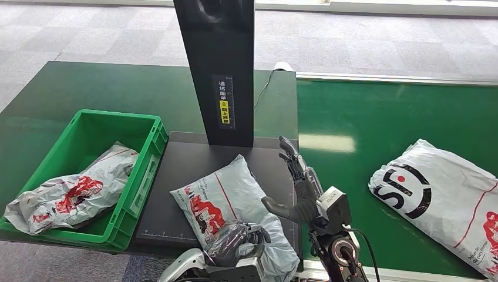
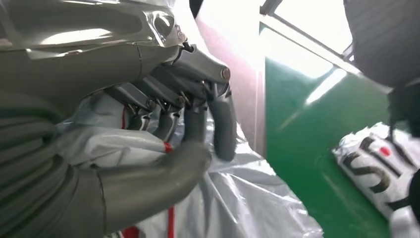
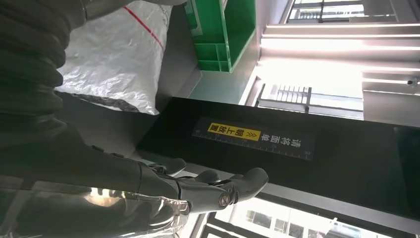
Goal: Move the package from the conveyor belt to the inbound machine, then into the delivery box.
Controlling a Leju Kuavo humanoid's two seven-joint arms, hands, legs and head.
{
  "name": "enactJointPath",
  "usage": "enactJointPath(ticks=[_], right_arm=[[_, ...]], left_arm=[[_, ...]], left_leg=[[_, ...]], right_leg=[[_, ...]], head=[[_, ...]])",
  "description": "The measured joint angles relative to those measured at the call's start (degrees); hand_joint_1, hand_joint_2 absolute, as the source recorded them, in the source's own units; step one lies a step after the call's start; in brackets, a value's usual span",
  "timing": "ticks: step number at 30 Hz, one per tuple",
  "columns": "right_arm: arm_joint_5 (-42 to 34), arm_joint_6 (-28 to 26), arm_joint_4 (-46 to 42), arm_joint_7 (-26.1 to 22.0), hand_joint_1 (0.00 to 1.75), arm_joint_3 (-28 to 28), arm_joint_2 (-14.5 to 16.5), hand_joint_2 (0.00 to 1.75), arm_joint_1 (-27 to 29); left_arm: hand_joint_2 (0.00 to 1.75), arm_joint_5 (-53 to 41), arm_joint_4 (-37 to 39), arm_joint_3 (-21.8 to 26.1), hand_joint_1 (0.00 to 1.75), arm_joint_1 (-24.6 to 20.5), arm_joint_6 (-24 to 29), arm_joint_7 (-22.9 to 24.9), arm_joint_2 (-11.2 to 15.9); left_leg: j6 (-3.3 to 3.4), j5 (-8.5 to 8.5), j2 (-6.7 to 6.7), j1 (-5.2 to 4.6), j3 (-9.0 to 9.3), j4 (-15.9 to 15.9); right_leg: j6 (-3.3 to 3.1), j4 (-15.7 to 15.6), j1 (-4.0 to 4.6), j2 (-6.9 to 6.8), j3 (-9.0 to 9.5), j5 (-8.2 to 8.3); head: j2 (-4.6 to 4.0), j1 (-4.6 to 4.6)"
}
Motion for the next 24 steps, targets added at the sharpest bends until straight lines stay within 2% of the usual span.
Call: enactJointPath(ticks=[13,20,24], right_arm=[[0.57,-0.09,-0.13,0.90,0.00,-0.10,0.02,1.75,0.94],[0.75,0.03,-0.13,0.96,0.00,-0.10,0.02,1.75,0.94],[0.80,0.03,-0.13,0.98,0.00,-0.12,0.02,1.75,0.94]], left_arm=[[1.75,-0.24,1.17,-0.14,1.75,0.07,-0.37,0.06,0.04],[1.75,1.78,0.59,0.98,1.75,0.35,3.33,-1.62,-0.12],[1.75,1.89,0.08,1.57,1.75,0.47,3.63,-1.74,-0.20]], left_leg=[[0.00,0.00,0.00,0.00,0.00,0.00],[0.00,0.00,0.00,0.00,0.00,0.00],[0.00,0.00,0.00,0.00,0.00,0.00]], right_leg=[[0.00,0.00,0.00,0.00,0.00,0.00],[0.00,0.00,0.00,0.00,0.00,0.00],[0.00,0.00,0.00,0.00,0.00,0.00]], head=[[0.00,0.01],[0.00,0.00],[0.00,-0.01]])
